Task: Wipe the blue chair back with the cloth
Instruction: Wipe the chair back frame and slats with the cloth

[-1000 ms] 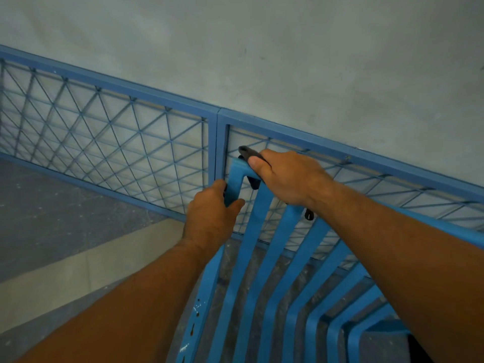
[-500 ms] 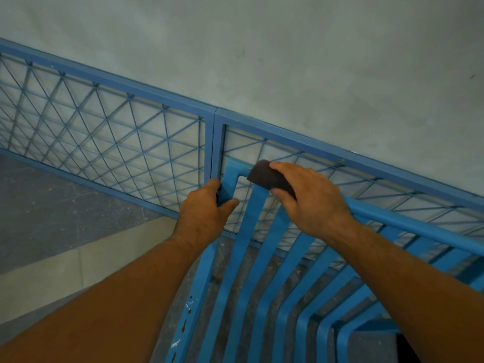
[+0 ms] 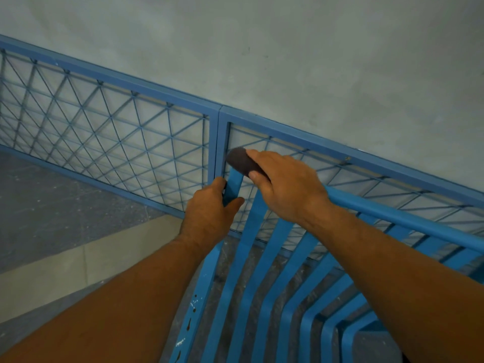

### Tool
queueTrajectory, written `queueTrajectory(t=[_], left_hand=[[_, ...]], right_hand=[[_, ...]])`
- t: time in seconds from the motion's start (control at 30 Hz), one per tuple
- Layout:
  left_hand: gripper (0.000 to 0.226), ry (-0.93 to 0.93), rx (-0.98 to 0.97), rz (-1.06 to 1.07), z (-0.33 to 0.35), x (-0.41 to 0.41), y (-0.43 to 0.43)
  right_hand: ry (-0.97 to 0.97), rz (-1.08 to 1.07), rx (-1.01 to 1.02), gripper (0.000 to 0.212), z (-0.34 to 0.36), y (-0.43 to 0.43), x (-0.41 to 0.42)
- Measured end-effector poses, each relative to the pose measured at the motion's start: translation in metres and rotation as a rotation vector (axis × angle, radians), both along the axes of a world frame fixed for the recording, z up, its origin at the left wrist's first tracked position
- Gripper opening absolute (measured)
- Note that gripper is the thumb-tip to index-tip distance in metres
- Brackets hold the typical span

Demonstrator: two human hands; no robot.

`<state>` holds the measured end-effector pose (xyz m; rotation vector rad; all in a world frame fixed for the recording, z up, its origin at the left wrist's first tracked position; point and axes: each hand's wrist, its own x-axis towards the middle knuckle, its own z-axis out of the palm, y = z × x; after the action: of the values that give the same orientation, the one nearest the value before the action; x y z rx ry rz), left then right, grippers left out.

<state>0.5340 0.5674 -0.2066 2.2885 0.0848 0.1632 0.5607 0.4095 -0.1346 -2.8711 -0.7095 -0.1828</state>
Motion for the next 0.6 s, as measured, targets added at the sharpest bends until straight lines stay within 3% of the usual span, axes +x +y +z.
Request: queueTrajectory(t=[0.17,0.27,0.4,0.6], left_hand=[[0.027,0.008,-0.004,0.005,0.003,0.000,0.000],[0.026,0.007,0.007,0.009,0.005,-0.002,-0.001],[0.023,0.009,-0.003,0.008,0.005,-0.002,-0.001],[0.024,0.002,-0.004,-0.011,0.001,-0.001,0.000]], right_hand=[[0.096,-0.034,0.053,0.046,0.006,-0.034,-0.012],[0.195,-0.117,-0.057,0.039,0.014,-0.032,-0.001],[0.256,-0.237,-0.104,0.063,0.017,-0.003,0.024],[-0.091,-0.119,-0.111,0.048,-0.001,0.026,0.009]])
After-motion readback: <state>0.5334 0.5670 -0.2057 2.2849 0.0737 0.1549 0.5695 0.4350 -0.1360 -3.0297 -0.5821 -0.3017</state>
